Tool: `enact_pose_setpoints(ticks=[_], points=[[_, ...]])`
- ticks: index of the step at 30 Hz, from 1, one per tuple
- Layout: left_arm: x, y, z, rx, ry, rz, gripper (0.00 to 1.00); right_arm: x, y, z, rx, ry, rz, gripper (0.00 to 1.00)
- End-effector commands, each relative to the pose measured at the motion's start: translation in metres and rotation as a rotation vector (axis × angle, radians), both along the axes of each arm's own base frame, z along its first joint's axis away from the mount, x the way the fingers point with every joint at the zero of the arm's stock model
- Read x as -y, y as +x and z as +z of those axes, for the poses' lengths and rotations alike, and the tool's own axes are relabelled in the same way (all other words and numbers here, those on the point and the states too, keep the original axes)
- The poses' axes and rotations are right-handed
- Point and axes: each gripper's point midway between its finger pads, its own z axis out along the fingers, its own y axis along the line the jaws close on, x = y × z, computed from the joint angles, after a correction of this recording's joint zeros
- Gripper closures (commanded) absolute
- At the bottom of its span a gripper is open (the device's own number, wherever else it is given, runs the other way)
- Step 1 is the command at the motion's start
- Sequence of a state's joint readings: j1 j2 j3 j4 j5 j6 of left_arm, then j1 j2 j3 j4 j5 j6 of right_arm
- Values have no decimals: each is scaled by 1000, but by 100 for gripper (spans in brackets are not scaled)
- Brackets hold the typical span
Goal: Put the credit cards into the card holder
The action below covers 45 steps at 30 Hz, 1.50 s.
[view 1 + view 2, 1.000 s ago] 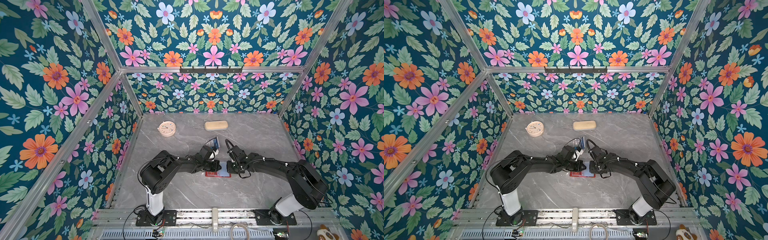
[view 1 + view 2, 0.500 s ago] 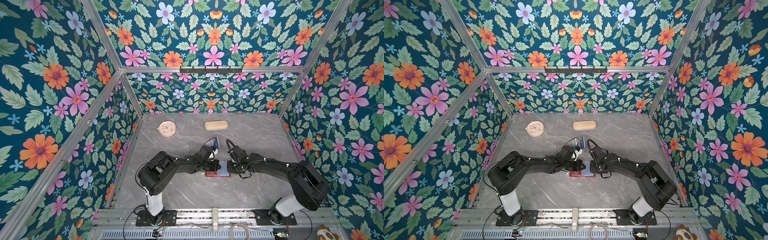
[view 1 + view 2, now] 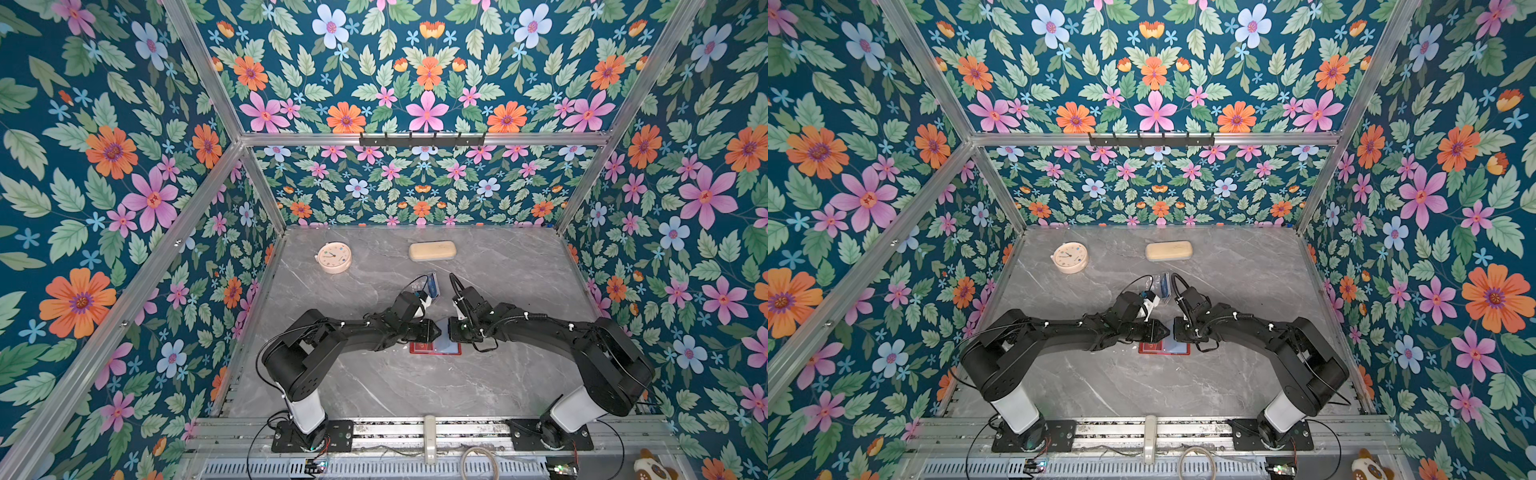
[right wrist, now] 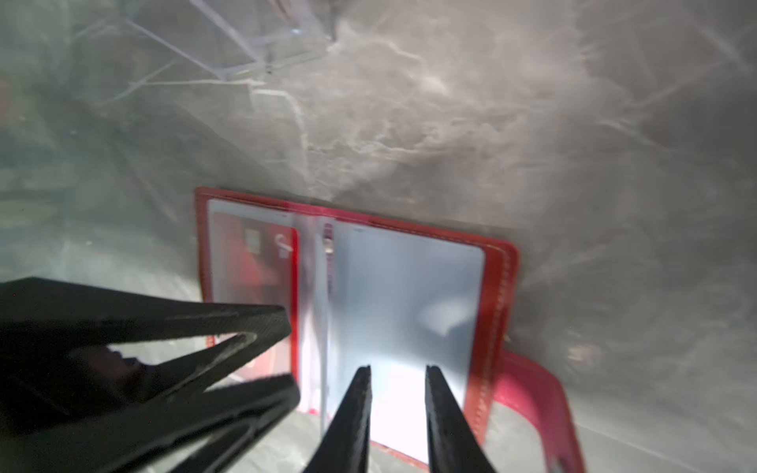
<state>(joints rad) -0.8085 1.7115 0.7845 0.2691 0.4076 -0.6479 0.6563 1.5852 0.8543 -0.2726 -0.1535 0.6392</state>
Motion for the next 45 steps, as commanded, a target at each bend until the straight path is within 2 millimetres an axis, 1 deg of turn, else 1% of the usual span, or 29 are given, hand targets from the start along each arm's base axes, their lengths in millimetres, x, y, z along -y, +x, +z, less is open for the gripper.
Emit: enact_pose_setpoints(ticks=[1, 5, 9, 10, 13, 18, 24, 29, 31, 34, 37, 39, 41, 45], points=[[-13, 12, 7, 83, 48, 59, 68, -17, 3, 7, 13, 76, 49, 74], [-30, 17, 16, 144, 96, 116, 68, -33, 4, 9, 2, 139, 90, 77], [-43, 19, 25, 191, 112, 150, 67, -45, 5, 12, -4, 181, 120, 81], [-44, 18, 27, 197, 114, 150, 67, -46, 4, 2, -30, 170, 123, 81], [-45, 16, 28, 203, 117, 132, 67, -52, 3, 0, -43, 184, 137, 84], [-42, 11, 20, 178, 117, 106, 68, -57, 3, -5, -60, 188, 147, 87], [-40, 4, 0, 117, 133, 79, 75, -60, 1, -12, -81, 189, 151, 91], [-40, 0, -20, 61, 153, 89, 77, -59, 1, -16, -87, 181, 145, 93], [-42, 0, -25, 45, 154, 103, 77, -58, 1, -14, -81, 175, 143, 93], [-43, -1, -27, 41, 151, 111, 76, -54, 2, -10, -62, 161, 134, 92], [-42, -1, -22, 49, 140, 112, 75, -47, 4, -2, -26, 138, 123, 88], [-41, 1, -14, 63, 129, 111, 73, -42, 6, 5, 2, 123, 108, 86], [-41, 4, -6, 81, 127, 114, 72, -35, 10, 20, 51, 111, 95, 85], [-39, 13, 12, 117, 119, 131, 70, -23, 17, 33, 86, 90, 70, 83]])
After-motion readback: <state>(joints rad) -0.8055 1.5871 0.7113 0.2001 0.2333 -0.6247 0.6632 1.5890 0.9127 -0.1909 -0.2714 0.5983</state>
